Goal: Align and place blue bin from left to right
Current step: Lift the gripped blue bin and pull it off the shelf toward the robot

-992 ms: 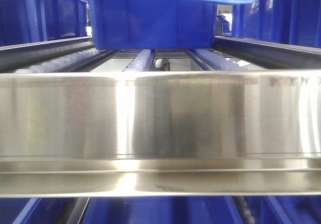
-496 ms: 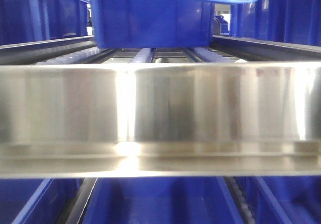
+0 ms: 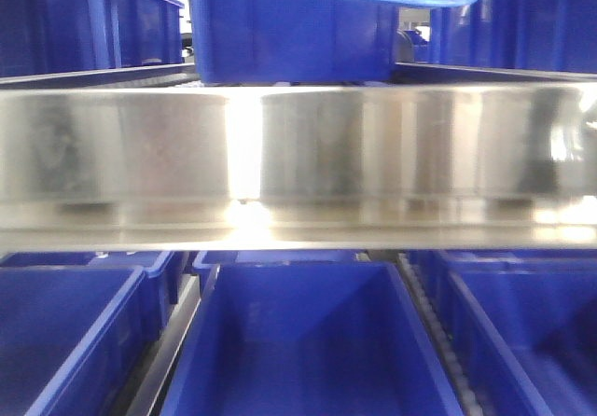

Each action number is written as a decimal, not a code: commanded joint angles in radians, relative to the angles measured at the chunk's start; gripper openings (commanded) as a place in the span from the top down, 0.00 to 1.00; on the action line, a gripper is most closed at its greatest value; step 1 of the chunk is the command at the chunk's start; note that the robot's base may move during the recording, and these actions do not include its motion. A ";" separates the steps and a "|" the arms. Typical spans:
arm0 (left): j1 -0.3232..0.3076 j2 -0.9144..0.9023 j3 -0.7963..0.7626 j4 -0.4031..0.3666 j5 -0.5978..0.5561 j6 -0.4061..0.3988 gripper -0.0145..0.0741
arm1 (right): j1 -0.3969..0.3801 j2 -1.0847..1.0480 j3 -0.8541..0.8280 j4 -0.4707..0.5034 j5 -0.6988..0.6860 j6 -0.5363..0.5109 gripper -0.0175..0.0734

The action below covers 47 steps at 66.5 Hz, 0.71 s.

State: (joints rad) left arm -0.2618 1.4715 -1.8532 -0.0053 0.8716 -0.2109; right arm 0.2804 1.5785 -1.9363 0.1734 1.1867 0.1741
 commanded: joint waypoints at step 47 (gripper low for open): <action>-0.014 -0.031 -0.017 -0.061 -0.121 0.025 0.96 | 0.000 -0.017 -0.018 0.025 -0.081 -0.017 0.88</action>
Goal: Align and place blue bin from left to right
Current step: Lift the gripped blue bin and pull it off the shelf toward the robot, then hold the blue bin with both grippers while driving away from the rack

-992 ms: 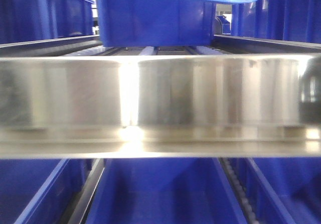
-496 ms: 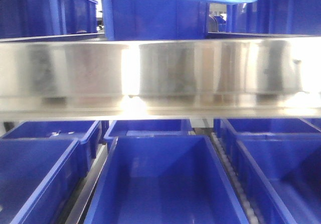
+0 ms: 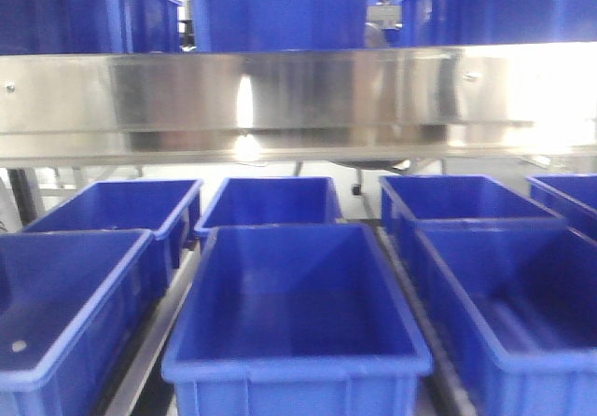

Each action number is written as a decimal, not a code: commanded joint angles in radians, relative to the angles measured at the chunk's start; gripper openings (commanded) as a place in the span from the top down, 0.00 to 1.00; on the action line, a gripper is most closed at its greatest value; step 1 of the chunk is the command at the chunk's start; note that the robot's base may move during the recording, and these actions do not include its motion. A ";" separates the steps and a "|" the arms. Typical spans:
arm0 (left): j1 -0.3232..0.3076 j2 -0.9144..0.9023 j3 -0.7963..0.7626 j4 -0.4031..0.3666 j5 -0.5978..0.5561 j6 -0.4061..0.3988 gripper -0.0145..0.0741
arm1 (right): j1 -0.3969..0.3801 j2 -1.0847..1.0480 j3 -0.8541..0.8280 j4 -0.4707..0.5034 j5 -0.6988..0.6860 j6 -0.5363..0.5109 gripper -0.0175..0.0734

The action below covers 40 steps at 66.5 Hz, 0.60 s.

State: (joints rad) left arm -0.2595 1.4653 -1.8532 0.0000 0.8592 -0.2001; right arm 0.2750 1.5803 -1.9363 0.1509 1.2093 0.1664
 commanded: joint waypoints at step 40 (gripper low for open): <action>-0.016 -0.024 -0.017 -0.066 -0.109 0.014 0.96 | 0.006 -0.019 -0.018 0.047 -0.103 -0.009 0.88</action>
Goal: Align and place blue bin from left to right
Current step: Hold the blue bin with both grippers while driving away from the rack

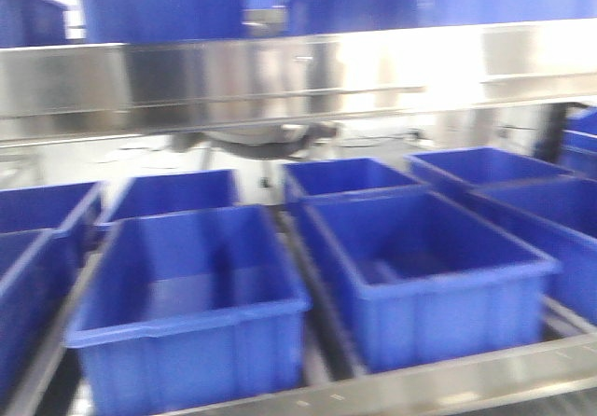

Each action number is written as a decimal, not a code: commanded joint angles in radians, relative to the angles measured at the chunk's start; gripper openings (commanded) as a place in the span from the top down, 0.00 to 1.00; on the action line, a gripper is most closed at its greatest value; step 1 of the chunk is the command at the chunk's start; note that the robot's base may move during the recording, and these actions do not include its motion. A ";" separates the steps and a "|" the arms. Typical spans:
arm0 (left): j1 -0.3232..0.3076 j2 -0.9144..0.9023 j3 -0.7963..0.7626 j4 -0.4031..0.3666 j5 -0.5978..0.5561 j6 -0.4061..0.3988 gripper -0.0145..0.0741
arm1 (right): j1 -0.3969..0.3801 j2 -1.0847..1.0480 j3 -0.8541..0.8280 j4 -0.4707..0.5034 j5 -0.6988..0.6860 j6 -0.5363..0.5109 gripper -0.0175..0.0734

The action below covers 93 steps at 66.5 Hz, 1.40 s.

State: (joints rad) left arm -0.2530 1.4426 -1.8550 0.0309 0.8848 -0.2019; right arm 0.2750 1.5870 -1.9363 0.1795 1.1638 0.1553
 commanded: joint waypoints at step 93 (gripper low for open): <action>-0.022 -0.002 -0.015 -0.096 -0.142 0.016 0.96 | 0.004 -0.025 -0.018 0.019 -0.058 0.002 0.88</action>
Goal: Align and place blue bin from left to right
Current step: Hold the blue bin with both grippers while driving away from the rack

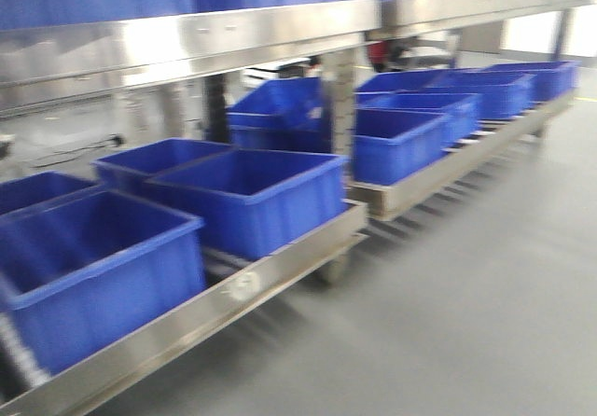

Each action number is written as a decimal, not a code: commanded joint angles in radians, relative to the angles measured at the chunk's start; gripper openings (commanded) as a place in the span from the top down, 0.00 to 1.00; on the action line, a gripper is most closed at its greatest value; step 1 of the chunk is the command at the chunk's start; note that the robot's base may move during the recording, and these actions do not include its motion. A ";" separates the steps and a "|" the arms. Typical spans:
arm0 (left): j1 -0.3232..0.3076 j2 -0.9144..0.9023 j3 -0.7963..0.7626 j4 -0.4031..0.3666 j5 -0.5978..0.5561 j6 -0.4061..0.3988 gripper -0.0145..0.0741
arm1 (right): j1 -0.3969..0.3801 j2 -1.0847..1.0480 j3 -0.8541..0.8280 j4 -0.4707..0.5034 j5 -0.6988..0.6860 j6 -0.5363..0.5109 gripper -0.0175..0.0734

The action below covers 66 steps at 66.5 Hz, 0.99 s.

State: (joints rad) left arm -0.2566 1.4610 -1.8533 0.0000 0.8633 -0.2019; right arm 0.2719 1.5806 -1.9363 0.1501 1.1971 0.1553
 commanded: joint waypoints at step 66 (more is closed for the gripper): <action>-0.019 -0.020 -0.017 -0.063 -0.120 0.016 0.96 | 0.007 -0.019 -0.018 0.048 -0.091 0.002 0.88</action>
State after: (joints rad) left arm -0.2566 1.4610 -1.8533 0.0000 0.8612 -0.2019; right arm 0.2719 1.5806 -1.9363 0.1501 1.1953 0.1553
